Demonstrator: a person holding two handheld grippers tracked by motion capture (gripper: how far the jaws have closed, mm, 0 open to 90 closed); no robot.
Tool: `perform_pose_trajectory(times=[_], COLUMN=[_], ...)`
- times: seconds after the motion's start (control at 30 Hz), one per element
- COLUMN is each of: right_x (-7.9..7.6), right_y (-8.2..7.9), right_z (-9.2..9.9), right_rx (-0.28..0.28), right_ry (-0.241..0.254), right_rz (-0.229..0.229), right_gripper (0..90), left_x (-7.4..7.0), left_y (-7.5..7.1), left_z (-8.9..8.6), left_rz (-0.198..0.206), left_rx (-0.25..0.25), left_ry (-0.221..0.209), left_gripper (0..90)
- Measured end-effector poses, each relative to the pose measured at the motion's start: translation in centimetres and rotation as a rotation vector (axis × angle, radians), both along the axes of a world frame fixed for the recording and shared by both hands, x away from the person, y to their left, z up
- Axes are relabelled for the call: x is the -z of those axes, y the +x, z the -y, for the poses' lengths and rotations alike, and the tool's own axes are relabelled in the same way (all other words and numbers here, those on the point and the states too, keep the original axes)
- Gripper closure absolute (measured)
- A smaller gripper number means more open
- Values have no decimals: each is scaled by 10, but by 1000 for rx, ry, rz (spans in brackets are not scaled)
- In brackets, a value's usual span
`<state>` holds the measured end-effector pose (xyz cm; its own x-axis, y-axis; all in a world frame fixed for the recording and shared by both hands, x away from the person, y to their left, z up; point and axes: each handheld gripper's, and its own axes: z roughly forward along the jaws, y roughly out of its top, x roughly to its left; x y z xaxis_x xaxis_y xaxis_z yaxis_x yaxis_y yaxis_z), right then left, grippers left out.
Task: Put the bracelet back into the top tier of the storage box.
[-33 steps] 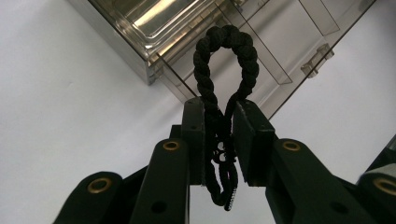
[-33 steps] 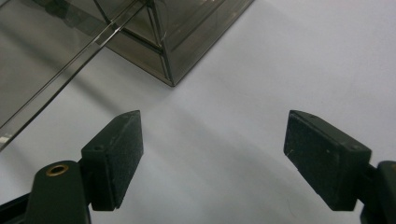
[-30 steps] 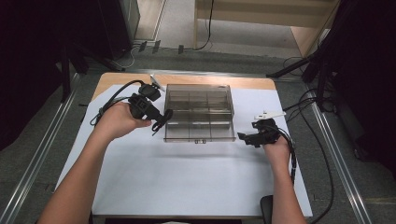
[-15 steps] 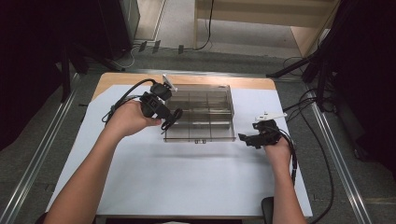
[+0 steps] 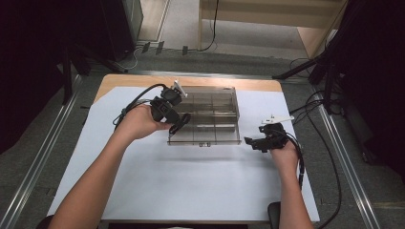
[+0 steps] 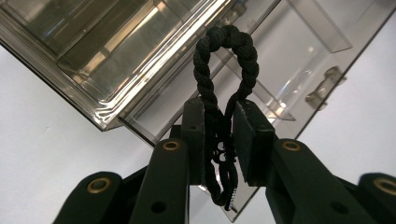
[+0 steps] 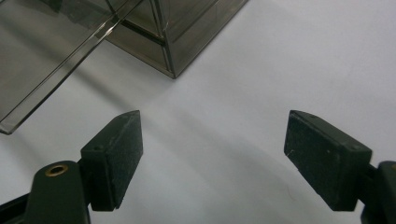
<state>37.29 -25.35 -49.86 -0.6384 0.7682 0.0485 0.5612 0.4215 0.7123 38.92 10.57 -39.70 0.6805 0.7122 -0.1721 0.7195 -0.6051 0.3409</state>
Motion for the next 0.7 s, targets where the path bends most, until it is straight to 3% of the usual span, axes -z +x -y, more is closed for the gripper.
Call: perform_pose_trajectory(times=[0.7], right_x=[0], right_y=[0], right_z=[-1], right_rx=[-6], right_ry=[-3], right_rz=[2], right_gripper=[204], left_x=[18], left_y=[-9], left_z=[13], left_rz=[-25], left_rx=[24], left_ry=[50], left_gripper=[756])
